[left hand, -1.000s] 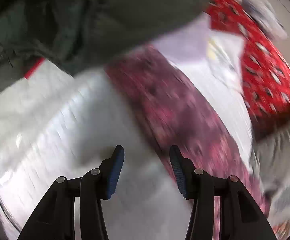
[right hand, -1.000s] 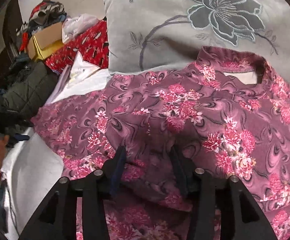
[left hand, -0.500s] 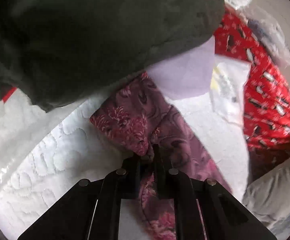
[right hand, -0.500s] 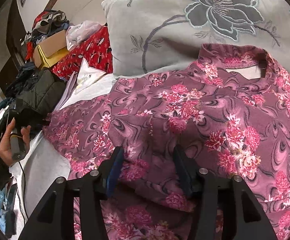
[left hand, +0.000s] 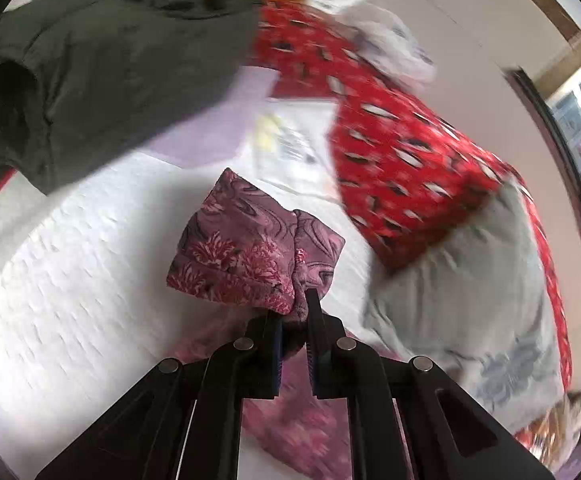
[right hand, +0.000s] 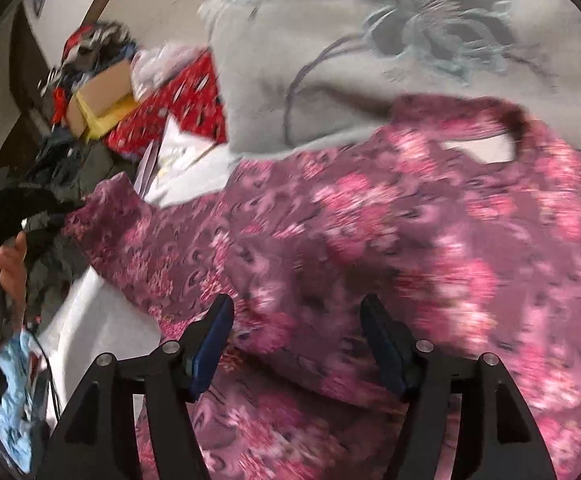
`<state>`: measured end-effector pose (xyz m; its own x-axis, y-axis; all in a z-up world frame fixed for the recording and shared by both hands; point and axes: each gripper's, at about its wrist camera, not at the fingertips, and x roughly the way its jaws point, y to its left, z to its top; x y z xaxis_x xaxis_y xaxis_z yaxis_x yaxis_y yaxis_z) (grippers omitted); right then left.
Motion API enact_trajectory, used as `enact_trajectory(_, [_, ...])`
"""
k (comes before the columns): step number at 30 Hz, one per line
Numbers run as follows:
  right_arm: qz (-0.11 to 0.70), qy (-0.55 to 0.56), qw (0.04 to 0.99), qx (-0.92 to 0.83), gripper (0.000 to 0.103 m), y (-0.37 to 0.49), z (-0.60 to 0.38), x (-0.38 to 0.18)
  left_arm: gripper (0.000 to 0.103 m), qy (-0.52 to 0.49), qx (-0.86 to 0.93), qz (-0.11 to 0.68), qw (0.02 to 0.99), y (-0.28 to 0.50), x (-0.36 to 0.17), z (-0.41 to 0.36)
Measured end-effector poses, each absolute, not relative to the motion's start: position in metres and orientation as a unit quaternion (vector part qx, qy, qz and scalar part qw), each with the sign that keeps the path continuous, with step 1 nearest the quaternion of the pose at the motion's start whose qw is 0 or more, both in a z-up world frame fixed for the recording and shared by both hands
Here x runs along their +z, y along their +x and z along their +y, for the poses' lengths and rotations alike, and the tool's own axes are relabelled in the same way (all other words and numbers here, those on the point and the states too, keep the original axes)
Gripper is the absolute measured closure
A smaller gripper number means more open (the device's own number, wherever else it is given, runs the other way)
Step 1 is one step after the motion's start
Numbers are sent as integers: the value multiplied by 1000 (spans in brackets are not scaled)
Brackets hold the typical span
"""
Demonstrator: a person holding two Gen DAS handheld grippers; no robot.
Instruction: Fold small clothes
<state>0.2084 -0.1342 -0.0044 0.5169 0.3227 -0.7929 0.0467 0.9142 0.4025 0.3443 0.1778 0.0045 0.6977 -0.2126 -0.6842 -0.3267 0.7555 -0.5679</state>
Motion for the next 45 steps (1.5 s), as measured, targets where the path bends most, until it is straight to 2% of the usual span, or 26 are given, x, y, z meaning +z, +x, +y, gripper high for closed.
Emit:
enact_trajectory(12, [461,152,869,-89,36,155,-262,3,95,-314,-75,417,850,305,43,65])
enact_trajectory(16, [482,187,846,-131,33,137,-298,-20,95,-298,-105,430,846,301,45,23])
enact_trajectory(19, [452,218,858,-114,33,122,-308,-23,95,-291,-117,441,841,299,42,-5])
enact_trajectory(24, [456,203,860,-105,25,125,-303,-25,95,-278,-133,472,826,300,19,-49])
enact_trajectory(29, [445,220,863,-95,25,122,-306,-25,94,-248,-125,531,801,301,-34,-92])
enact_trajectory(33, [438,236,863,-89,25,120,-310,-24,92,-237,-120,567,780,303,-66,-98])
enact_trajectory(37, [441,235,862,-88,24,121,-310,-24,82,-277,-159,571,756,304,-59,-75])
enact_trajectory(39, [451,227,858,-92,24,124,-308,-23,72,-289,-168,554,763,296,-50,-50])
enact_trajectory(40, [466,214,853,-98,24,129,-304,-19,61,-286,-166,543,772,292,-46,-37])
enact_trajectory(41, [473,209,850,-100,23,132,-301,-16,57,-283,-158,533,782,290,-44,-25])
enact_trajectory(45, [444,224,867,-27,23,138,-266,8,56,-294,-111,525,791,290,-54,14])
